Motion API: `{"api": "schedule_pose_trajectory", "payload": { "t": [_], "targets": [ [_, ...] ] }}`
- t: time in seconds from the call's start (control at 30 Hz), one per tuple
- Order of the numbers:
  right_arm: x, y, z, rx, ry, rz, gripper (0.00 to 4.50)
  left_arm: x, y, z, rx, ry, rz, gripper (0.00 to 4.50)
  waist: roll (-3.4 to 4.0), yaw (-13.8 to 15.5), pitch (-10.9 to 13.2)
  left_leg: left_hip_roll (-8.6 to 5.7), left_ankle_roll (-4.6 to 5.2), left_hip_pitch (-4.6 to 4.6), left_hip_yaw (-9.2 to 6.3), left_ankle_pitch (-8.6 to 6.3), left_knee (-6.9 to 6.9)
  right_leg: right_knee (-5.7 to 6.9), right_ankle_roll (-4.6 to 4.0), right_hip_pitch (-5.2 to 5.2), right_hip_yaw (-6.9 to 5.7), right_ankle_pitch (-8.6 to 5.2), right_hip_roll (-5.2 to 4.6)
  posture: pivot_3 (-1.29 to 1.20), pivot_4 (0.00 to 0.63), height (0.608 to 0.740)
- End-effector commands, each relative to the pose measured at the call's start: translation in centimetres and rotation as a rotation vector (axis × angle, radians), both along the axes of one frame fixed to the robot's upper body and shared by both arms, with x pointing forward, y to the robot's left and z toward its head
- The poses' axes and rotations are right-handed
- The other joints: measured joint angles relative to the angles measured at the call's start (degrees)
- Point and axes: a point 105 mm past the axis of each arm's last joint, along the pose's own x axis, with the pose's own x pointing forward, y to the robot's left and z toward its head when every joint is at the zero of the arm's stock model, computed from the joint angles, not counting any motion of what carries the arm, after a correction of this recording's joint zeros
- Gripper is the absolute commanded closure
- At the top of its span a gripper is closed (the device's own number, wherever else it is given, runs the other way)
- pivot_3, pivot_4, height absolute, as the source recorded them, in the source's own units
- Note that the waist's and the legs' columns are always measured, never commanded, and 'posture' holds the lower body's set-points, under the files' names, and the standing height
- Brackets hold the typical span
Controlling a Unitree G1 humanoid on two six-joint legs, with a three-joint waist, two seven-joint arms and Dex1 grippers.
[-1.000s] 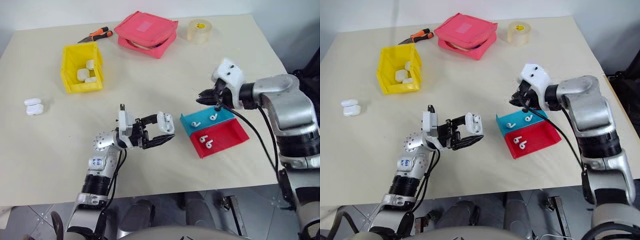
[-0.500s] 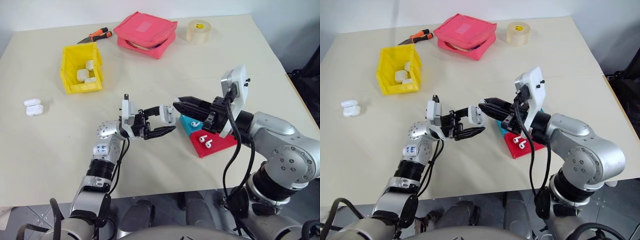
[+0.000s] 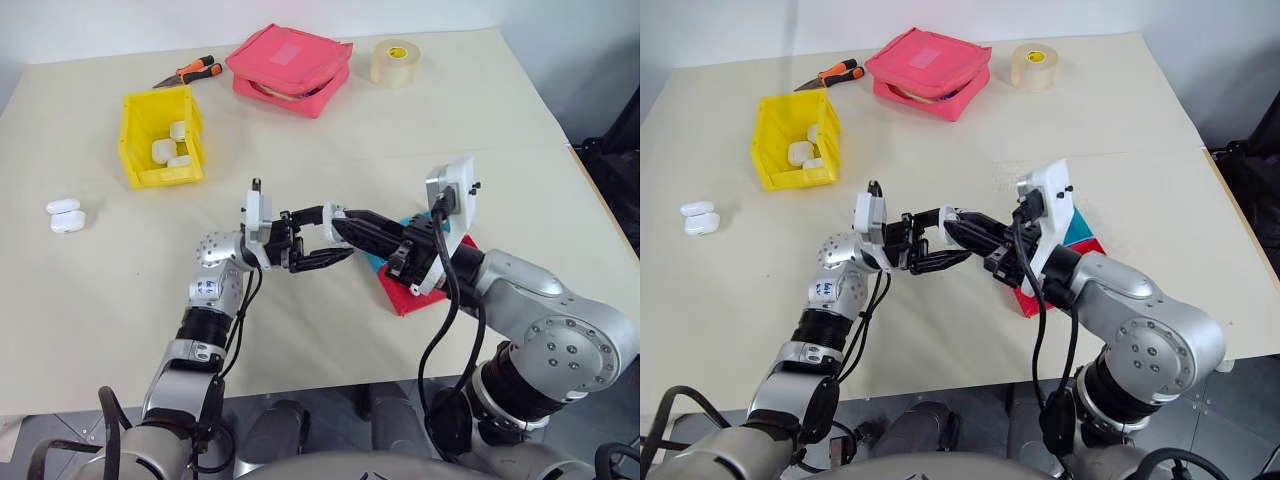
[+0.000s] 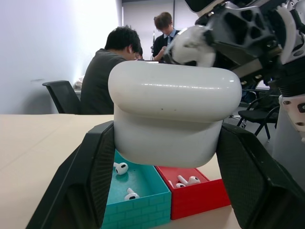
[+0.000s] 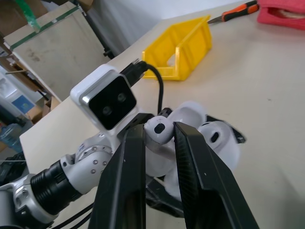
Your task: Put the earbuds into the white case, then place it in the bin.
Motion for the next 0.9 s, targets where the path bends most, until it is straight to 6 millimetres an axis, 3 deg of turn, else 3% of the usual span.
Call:
{"api": "schedule_pose_trajectory", "payload": {
  "t": [0.03,0.3,0.7,0.9],
  "targets": [
    [-0.7,0.3,0.0,-0.004,-0.016,0.018,4.01,0.0,0.2,0.8,-0.016,-0.04,0.01,1.71,0.0,0.0,0.0,0.0,0.0,0.0,0.0,0.0,0.0,0.0,0.0,0.0,0.0,0.0,0.0,0.0,0.15,0.74],
    [-0.7,0.1,-1.1,-0.023,0.025,0.006,4.01,-0.1,0.4,1.2,-0.035,-0.048,0.015,1.71,0.0,0.0,0.0,0.0,0.0,0.0,0.0,0.0,0.0,0.0,0.0,0.0,0.01,0.0,0.0,0.0,0.15,0.74],
    [0.9,-2.7,-2.8,-0.141,0.021,-0.067,4.01,-0.7,1.0,1.9,-0.077,-0.049,-0.005,1.71,0.0,0.1,0.0,0.0,0.01,0.02,0.01,0.0,-0.03,-0.02,0.0,0.02,0.01,0.0,0.0,0.0,0.15,0.74],
    [1.2,-3.0,-3.1,-0.2,0.005,-0.043,4.01,-1.0,1.0,1.8,-0.079,-0.05,-0.017,1.71,0.0,0.1,0.0,0.01,0.01,0.02,0.02,-0.01,-0.04,-0.03,0.0,0.03,0.01,0.0,0.0,0.0,0.15,0.74]
  ]
}}
